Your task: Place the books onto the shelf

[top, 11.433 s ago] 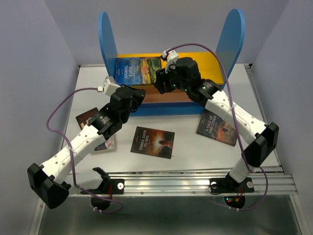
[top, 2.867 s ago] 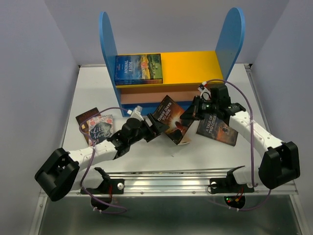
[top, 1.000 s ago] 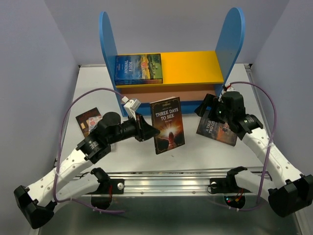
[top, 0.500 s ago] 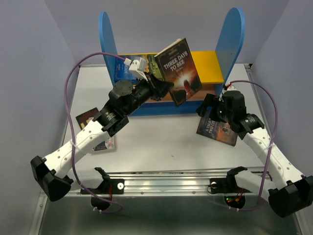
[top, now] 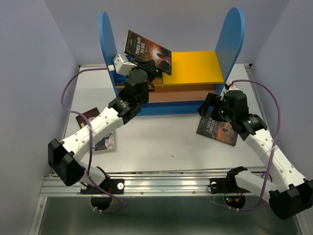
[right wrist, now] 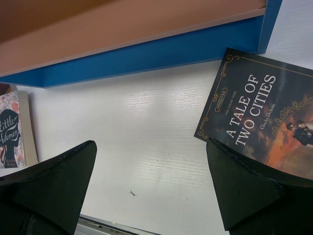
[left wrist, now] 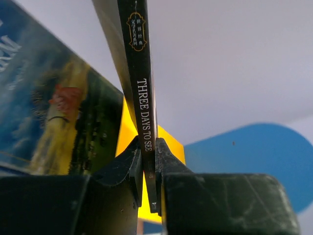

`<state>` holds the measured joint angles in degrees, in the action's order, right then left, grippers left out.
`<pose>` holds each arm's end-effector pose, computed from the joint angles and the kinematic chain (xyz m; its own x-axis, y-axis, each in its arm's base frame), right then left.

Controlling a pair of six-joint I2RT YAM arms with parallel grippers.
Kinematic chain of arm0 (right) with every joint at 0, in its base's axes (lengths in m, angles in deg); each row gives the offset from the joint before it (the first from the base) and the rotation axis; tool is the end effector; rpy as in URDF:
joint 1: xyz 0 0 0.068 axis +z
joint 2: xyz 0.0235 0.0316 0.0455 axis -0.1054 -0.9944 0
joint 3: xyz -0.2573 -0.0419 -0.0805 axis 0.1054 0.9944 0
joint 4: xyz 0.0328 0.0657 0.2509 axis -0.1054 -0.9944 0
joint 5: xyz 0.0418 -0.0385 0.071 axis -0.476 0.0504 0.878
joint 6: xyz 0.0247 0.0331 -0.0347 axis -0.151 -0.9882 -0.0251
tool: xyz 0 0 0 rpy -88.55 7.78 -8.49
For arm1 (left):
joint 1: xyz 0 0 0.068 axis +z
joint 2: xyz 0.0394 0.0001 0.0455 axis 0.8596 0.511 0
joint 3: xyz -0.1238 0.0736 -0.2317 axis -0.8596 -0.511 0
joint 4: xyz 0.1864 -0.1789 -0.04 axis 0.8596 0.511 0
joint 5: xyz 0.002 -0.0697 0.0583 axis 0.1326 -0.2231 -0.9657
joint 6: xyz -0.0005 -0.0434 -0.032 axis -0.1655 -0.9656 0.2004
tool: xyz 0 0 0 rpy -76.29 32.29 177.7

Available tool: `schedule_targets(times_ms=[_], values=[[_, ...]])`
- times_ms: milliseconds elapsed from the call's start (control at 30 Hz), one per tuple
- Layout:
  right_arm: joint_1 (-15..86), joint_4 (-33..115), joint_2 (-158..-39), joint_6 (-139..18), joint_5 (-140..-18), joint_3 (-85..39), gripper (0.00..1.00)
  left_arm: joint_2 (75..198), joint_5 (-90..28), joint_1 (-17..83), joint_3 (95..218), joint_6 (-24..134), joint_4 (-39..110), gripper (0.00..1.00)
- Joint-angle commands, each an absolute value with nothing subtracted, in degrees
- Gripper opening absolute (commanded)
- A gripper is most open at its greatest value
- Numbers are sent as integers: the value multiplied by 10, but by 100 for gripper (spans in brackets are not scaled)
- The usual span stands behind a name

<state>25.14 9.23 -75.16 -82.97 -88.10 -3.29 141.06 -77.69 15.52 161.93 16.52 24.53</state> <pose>0.2034 0.0697 0.3282 -0.6140 0.3056 -0.7278 -0.0129 0.9180 0.3964 0.2462 -0.2051 0.4447 0.0107 -0.8450 -0.5347 0.1768 0.5279 -0.8307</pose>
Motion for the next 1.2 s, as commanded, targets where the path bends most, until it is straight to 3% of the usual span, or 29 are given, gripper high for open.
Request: schedule_targets(times_ms=[0,633,667,700,800,867,1100,1167], values=[[249,96,-737,-820,-888,-62,100,1398,-920,156,1641,5,236,0],[249,95,-758,-820,-874,-69,100,1415,-976,148,1634,-241,438,0],[249,96,-759,-820,-874,-70,100,1415,-972,148,1636,-242,442,4],[249,95,-760,-820,-874,-71,100,1415,-969,148,1636,-242,443,20],[249,95,-763,-820,-853,-74,100,1413,-958,148,1634,-245,448,50],[249,96,-766,-821,-847,-75,100,1407,-954,147,1631,-248,450,55],[249,124,-786,-813,-771,-93,100,1403,-922,147,1623,-252,454,95],[249,141,-787,-808,-745,-102,100,1401,-911,147,1628,-240,462,99]])
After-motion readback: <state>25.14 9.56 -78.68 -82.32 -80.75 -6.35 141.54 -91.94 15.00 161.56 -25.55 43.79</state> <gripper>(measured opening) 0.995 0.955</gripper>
